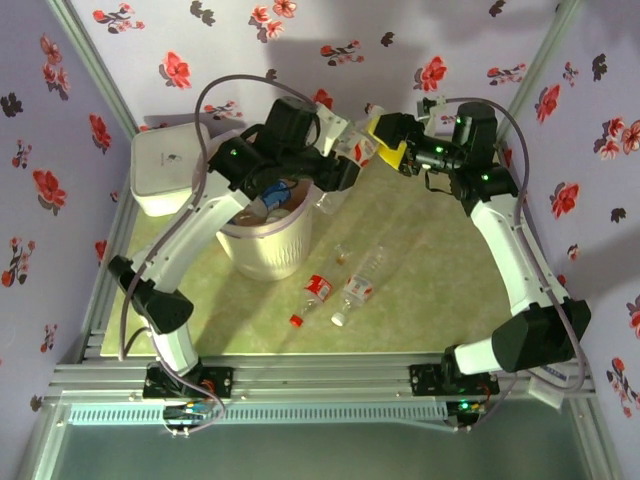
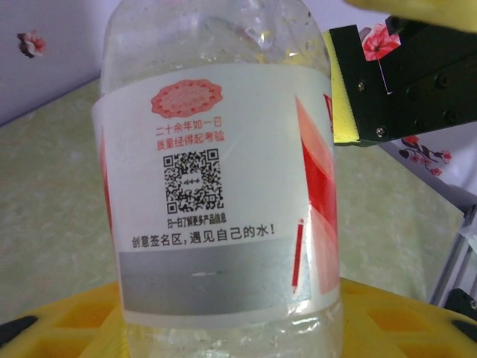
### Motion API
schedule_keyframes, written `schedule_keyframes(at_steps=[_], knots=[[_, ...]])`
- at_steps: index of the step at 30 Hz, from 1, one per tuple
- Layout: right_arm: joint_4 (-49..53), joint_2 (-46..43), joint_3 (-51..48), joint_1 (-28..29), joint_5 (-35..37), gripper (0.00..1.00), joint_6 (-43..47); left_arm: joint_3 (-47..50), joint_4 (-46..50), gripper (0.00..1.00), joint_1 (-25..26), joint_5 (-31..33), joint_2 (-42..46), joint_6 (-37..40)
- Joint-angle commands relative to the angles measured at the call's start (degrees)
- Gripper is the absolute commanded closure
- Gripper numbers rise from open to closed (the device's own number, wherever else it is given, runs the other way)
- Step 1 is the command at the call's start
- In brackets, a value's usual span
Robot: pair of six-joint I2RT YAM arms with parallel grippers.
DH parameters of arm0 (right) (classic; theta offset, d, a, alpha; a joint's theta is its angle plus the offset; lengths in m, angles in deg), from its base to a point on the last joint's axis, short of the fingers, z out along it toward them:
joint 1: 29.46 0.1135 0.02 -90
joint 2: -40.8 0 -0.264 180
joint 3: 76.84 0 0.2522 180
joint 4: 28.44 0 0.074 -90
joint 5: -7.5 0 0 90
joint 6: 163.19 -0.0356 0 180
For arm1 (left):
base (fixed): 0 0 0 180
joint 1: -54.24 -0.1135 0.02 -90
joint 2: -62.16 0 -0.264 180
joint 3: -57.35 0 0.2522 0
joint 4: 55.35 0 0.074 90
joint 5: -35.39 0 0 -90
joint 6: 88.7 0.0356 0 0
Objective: Put the plastic bottles in the bin
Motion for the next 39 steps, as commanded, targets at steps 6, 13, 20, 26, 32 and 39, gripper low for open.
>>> schedule_keyframes(at_steps=[6, 13, 20, 26, 32, 39], knots=[[1.2, -1.1, -3.1, -1.1, 2.9, 0.01, 3.5, 3.4, 6.0, 0.54, -7.2, 10.7, 11.6, 4.6], [3.3, -0.1, -5.5, -1.3, 3.2, 0.02, 5.6, 9.0, 12.5, 0.56, -12.8, 22.2, 14.4, 5.0], [6.0, 0.3, -6.0, -1.4, 4.4, 0.02, 8.1, 16.7, 11.6, 0.59, -13.9, 23.3, 15.6, 1.9], [8.3, -0.2, -6.6, -1.9, 4.8, 0.02, 10.1, 23.3, 9.3, 0.57, -13.9, 16.9, 17.1, 0.3], [5.8, 0.0, -7.7, -2.2, 2.7, 0.02, 8.5, 21.5, 8.7, 0.25, -12.6, 13.3, 17.7, 1.1], [5.5, -0.3, -8.5, -2.2, 2.7, 0.03, 8.2, 18.2, 8.3, 0.15, -12.5, 10.3, 17.0, 1.4]])
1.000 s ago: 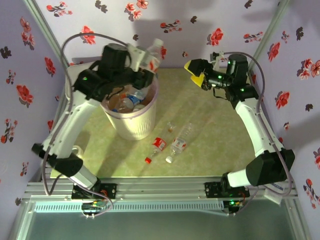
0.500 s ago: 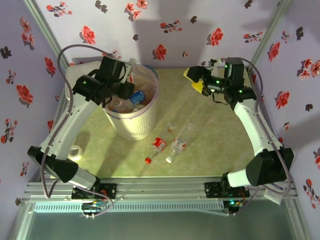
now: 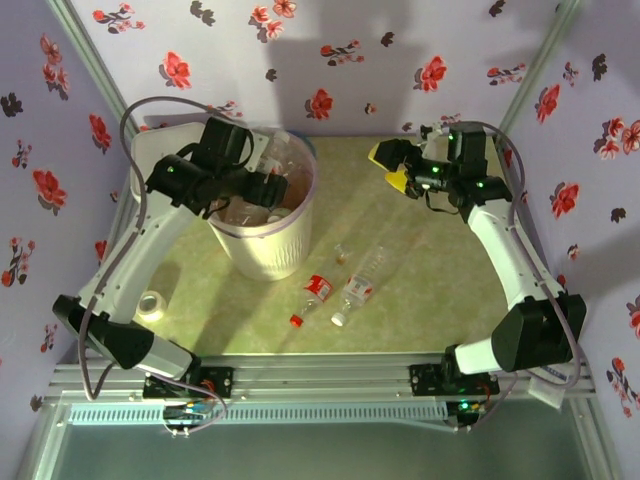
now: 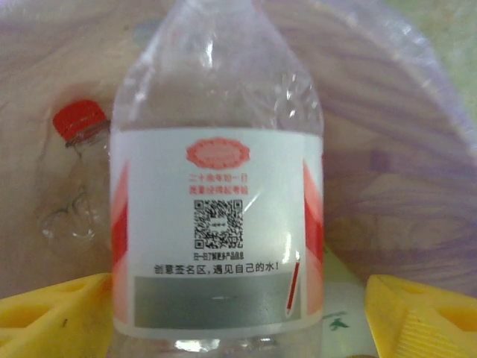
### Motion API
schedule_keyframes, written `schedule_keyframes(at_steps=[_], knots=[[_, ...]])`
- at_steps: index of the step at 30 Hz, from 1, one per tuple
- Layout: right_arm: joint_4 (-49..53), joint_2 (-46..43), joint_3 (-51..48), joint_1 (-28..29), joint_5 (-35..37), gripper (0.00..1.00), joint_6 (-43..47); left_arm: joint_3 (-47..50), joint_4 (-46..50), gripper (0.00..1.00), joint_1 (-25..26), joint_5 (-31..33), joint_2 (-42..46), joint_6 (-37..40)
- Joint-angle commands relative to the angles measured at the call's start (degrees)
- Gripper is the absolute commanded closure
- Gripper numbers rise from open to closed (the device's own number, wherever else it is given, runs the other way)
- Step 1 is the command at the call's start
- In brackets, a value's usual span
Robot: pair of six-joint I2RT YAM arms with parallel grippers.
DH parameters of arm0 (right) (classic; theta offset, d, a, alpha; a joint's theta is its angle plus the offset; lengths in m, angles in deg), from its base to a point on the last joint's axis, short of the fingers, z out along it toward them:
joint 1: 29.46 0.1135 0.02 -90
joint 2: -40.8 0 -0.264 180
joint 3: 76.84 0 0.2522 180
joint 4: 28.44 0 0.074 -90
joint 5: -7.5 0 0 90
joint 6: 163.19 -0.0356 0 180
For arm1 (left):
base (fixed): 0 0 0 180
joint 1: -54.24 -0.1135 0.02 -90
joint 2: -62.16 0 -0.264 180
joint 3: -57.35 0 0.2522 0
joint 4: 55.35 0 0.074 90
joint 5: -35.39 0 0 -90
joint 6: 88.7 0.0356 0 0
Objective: Put the plastic bottles in the bin
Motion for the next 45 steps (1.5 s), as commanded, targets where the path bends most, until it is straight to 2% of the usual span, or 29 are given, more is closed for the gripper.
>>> schedule_keyframes(at_steps=[1, 8, 14, 21, 27, 32, 35, 38, 41, 45], knots=[[-1.7, -0.2, -0.7, -0.3, -1.0, 0.03, 0.0, -1.9, -0.1, 0.16, 0.2, -2.3, 0.1, 0.3], [-1.3, -0.2, -0.7, -0.4, -1.0, 0.03, 0.1, -1.7, -0.2, 0.32, 2.7, -2.4, -1.7, 0.9], [-1.2, 0.3, -0.9, -0.4, -0.9, 0.03, 0.1, -1.6, -0.2, 0.39, 4.4, -2.4, -2.2, 0.3], [-0.4, 0.5, -1.1, -0.4, -0.3, 0.03, 0.7, 3.2, -1.6, 0.59, 5.8, 0.0, -2.6, -2.7], [3.2, 0.3, -0.7, -0.4, 1.3, 0.03, 3.0, 7.4, -4.6, 0.58, 7.3, -0.2, -3.3, -4.9], [6.0, -0.3, -1.3, -0.4, 2.5, 0.03, 4.7, 9.0, -12.5, 0.58, 7.4, -4.0, -4.0, -8.1], [7.8, -1.1, -1.6, -0.7, 3.3, 0.03, 6.0, 10.0, -17.2, 0.57, 8.5, -4.1, -5.4, -11.9], [7.9, -0.6, -2.2, -2.5, 1.6, 0.03, 3.5, 11.9, -24.4, 0.55, 11.3, -0.8, -6.3, -16.2], [8.6, -0.8, -2.6, -4.1, 2.2, 0.04, 2.2, 9.9, -25.3, 0.53, 13.6, 4.7, -8.7, -16.6], [15.5, -2.8, -1.8, -4.3, 6.6, 0.04, 5.7, 6.5, -24.1, 0.40, 13.8, 7.6, -10.1, -15.4]])
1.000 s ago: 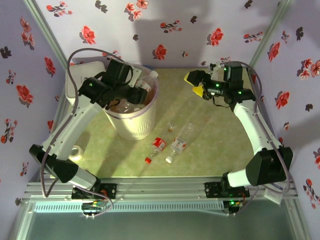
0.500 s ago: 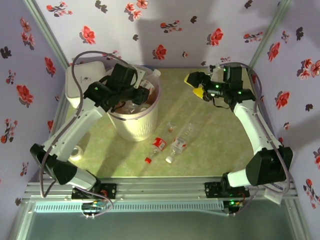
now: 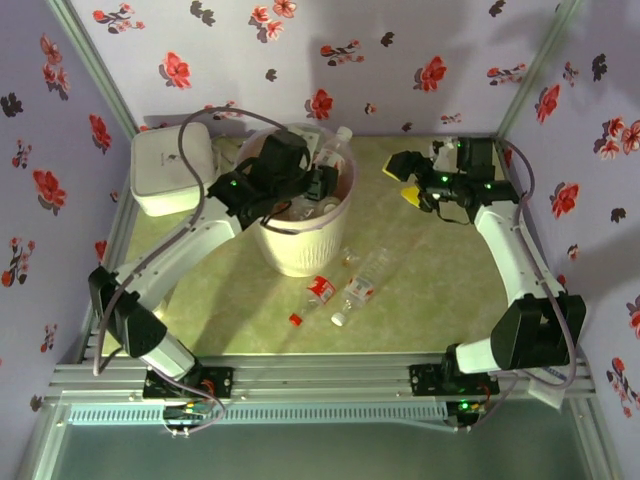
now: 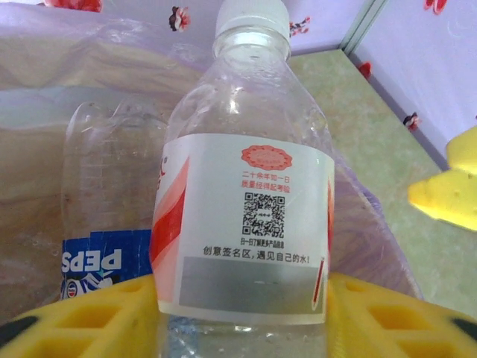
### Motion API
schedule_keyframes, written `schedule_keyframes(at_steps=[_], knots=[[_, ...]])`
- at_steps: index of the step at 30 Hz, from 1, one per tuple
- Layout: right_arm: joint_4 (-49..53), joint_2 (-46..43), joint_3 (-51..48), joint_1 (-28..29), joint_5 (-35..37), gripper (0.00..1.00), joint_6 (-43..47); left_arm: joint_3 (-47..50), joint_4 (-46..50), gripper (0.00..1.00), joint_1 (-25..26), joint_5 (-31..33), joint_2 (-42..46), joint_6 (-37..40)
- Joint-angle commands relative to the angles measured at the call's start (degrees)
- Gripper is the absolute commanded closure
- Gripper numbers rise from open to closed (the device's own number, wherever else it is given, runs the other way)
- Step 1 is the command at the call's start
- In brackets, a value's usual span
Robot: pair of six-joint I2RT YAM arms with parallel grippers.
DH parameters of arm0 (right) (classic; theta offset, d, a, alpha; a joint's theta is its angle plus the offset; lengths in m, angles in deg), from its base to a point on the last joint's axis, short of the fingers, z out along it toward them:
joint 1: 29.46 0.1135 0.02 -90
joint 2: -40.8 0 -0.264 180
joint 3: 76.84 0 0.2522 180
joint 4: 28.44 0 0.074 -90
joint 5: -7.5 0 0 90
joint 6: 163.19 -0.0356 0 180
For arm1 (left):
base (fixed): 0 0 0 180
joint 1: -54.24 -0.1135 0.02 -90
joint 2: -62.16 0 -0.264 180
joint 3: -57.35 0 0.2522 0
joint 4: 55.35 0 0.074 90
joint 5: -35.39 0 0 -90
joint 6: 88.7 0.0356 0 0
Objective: Put the plastic bottles in the bin
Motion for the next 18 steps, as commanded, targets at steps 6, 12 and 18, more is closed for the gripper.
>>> schedule_keyframes(at_steps=[6, 12, 18], knots=[[16.8, -8.0, -5.0, 1.5, 11.1, 0.04, 5.6, -5.5, 8.2, 0.27, 0.4, 2.6, -3.4, 4.7], [16.5, -12.9, -18.5, 10.2, 16.7, 0.05, 0.3, -10.4, 12.4, 0.17, 0.3, 2.8, -3.5, 8.7], [4.1, -13.1, -29.5, 12.0, 15.2, 0.07, -8.7, -11.3, 13.6, 0.09, 0.3, 2.8, -1.0, 10.5]])
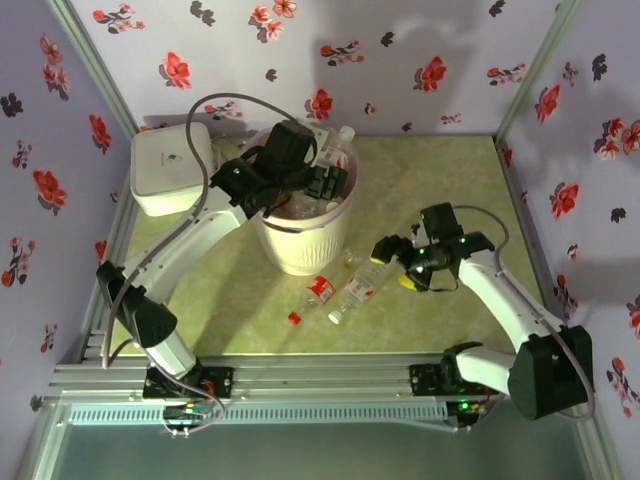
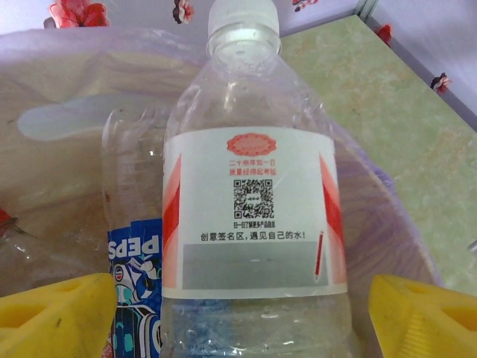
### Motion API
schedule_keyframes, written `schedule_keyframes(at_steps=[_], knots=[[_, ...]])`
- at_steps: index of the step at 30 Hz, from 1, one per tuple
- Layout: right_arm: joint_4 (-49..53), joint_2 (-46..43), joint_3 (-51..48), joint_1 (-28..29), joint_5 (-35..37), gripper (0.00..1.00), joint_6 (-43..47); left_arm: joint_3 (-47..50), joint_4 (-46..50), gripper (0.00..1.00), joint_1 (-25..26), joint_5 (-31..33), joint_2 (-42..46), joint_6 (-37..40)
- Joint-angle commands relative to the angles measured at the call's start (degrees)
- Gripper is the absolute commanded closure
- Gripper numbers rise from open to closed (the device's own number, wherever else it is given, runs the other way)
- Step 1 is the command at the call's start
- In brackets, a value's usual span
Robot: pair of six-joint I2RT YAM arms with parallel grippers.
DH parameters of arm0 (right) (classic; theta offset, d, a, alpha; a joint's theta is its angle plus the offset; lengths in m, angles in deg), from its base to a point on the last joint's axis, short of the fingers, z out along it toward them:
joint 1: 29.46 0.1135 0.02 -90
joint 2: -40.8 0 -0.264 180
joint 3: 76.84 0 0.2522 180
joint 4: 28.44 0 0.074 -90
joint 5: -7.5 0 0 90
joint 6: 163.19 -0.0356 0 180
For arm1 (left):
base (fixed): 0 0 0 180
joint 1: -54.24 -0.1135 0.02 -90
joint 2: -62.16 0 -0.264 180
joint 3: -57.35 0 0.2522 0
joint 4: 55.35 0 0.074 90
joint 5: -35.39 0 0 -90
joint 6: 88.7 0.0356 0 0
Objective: Put the plastic bottles in the bin
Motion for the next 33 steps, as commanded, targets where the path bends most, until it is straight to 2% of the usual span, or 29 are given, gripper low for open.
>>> schedule_keyframes(at_steps=[1, 10, 18, 22, 25, 33], knots=[[-7.2, 0.7, -2.0, 0.3, 2.1, 0.07, -4.8, -1.5, 2.9, 0.08, 0.0, 1.2, 2.7, 3.0], [-22.0, 10.4, -5.6, 0.3, -1.3, 0.09, -10.2, -0.2, 4.1, 0.03, -0.8, 1.8, 8.8, 3.9], [-20.1, 15.9, -5.5, 0.3, 0.5, 0.14, -6.7, 4.1, 3.3, 0.02, -3.4, 1.9, 14.6, 3.2], [-20.2, 17.1, -5.4, 0.3, 0.3, 0.25, -5.6, 5.3, 3.0, 0.02, -4.2, 1.9, 16.5, 2.9], [-18.4, 16.2, -4.4, 0.2, 1.2, 0.34, -3.9, 5.2, 3.3, 0.02, -4.3, 1.7, 17.1, 2.8], [-6.7, 8.5, 0.3, -3.2, 2.3, 0.42, 1.8, 5.0, 2.1, 0.02, -4.0, -4.2, 17.1, 1.4]])
